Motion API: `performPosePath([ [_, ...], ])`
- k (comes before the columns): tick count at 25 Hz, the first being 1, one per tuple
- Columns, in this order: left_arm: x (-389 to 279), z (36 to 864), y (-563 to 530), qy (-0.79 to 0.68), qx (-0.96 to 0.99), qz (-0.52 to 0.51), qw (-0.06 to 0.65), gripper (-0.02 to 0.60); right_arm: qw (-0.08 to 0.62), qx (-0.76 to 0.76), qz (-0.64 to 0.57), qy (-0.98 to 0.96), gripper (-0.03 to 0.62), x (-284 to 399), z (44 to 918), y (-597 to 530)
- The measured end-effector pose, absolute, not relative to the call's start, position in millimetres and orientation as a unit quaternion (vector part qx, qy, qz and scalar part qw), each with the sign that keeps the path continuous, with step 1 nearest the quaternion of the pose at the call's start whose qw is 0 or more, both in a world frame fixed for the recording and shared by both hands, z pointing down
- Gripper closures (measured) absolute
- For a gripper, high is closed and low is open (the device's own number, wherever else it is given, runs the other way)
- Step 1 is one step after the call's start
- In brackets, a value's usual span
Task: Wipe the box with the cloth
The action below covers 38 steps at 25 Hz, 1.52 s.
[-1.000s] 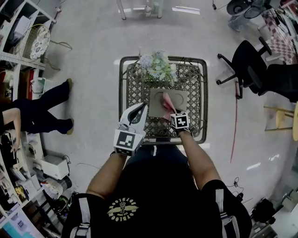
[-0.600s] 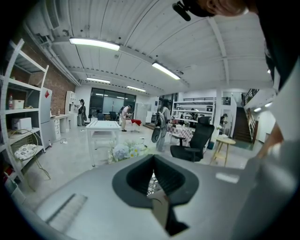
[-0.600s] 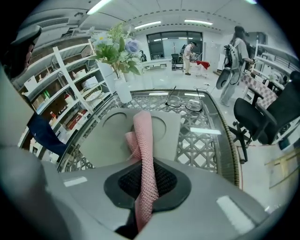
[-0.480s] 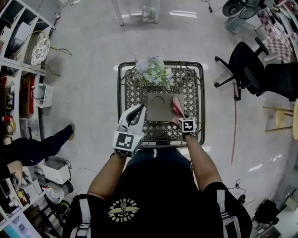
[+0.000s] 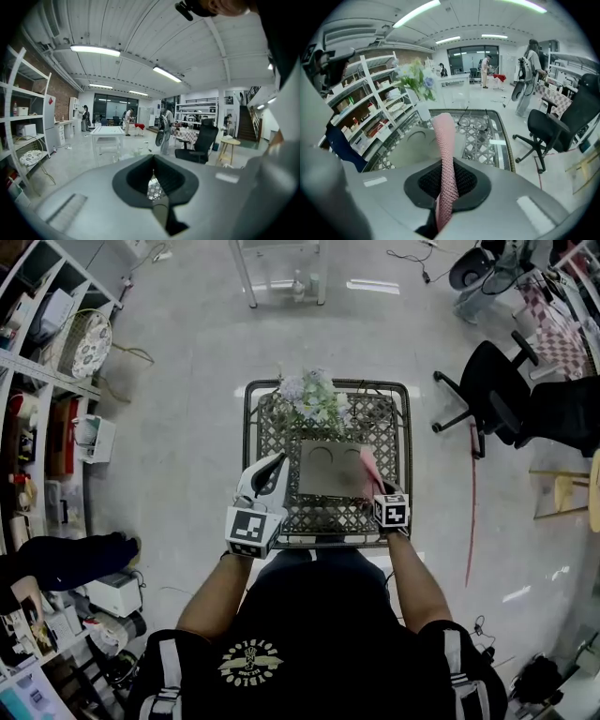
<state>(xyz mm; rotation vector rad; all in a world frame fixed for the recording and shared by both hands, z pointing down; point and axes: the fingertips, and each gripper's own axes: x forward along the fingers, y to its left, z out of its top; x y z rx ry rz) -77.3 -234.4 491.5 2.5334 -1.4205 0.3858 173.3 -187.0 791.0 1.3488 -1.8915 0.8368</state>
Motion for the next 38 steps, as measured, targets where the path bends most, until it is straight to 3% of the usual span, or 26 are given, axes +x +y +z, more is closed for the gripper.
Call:
performPosePath([
  [11,-92,432,-231,-0.493,0.862,0.086,0.077,0.581,0.176,0.555,0.195,-0.789,0.577,174,603,-197],
  [22,-109,341,-219,-0.507,0.862,0.026,0.000,0.581,0.043,0.595,0.027,-0.802,0.577,191,401,-187],
  [38,-117,331,-203,-0.489,0.872,0.014,-0.015,0.581,0.034,0.618,0.002,-0.785,0.577,176,368,-160],
])
